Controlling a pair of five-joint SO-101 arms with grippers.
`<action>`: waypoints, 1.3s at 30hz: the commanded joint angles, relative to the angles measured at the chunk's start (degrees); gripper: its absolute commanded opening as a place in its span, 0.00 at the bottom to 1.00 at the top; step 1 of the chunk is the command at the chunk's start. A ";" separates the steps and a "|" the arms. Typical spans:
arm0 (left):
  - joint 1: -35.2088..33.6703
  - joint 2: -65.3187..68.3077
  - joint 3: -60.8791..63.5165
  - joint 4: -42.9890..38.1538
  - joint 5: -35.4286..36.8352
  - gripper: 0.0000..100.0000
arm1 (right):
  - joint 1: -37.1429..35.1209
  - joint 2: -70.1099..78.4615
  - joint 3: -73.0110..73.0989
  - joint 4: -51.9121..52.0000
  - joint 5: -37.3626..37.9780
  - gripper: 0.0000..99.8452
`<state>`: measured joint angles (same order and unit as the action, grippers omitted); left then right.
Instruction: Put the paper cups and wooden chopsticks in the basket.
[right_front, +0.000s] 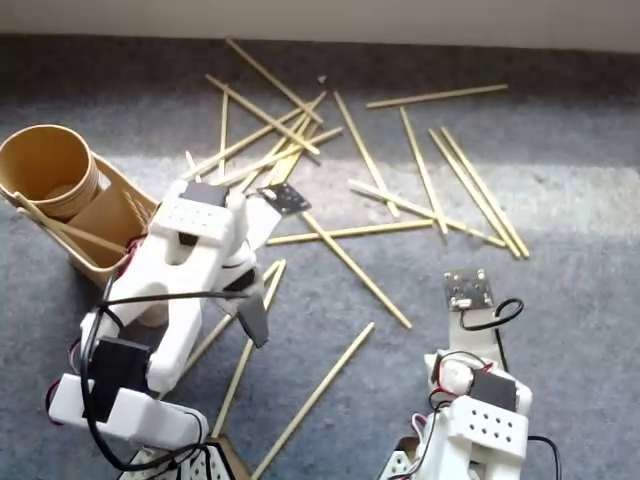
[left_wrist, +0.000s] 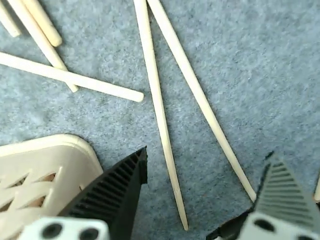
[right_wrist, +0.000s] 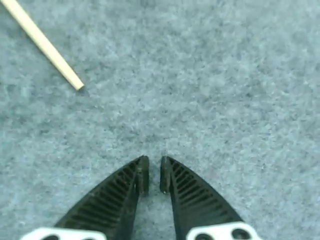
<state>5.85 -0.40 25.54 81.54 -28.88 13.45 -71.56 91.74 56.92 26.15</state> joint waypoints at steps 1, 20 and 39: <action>-0.31 0.66 -0.40 -1.41 -1.49 0.40 | 0.48 0.84 -0.04 -1.19 0.53 0.06; 1.45 13.58 3.21 -14.15 -1.32 0.06 | 0.40 0.84 0.04 -1.19 0.53 0.06; 6.64 13.58 -27.12 4.40 0.79 0.00 | 0.31 0.84 0.22 -1.27 0.53 0.06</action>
<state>11.74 14.11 9.19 80.84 -28.70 13.45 -71.56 91.74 56.75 26.15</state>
